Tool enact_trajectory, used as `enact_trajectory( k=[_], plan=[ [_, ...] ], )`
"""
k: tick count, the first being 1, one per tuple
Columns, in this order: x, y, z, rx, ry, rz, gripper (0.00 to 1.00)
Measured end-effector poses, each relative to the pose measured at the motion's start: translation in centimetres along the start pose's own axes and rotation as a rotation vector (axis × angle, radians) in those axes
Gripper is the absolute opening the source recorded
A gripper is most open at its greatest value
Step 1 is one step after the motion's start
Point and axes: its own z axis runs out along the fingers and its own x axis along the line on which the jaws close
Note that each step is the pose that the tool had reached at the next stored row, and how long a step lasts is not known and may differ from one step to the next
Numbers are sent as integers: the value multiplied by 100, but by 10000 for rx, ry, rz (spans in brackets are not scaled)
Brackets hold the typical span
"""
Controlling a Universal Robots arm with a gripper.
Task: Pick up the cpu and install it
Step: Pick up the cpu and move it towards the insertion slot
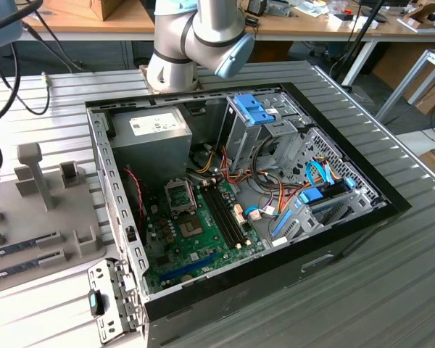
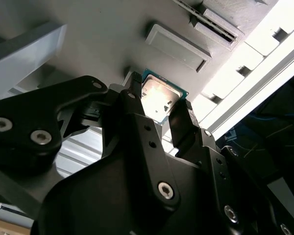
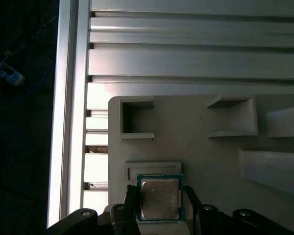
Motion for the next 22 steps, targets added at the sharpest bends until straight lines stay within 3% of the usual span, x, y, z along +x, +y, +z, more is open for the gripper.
enact_trajectory(
  k=[22],
  plan=[
    [-1, 9, -83, -268, -3, 3, 47]
  ],
)
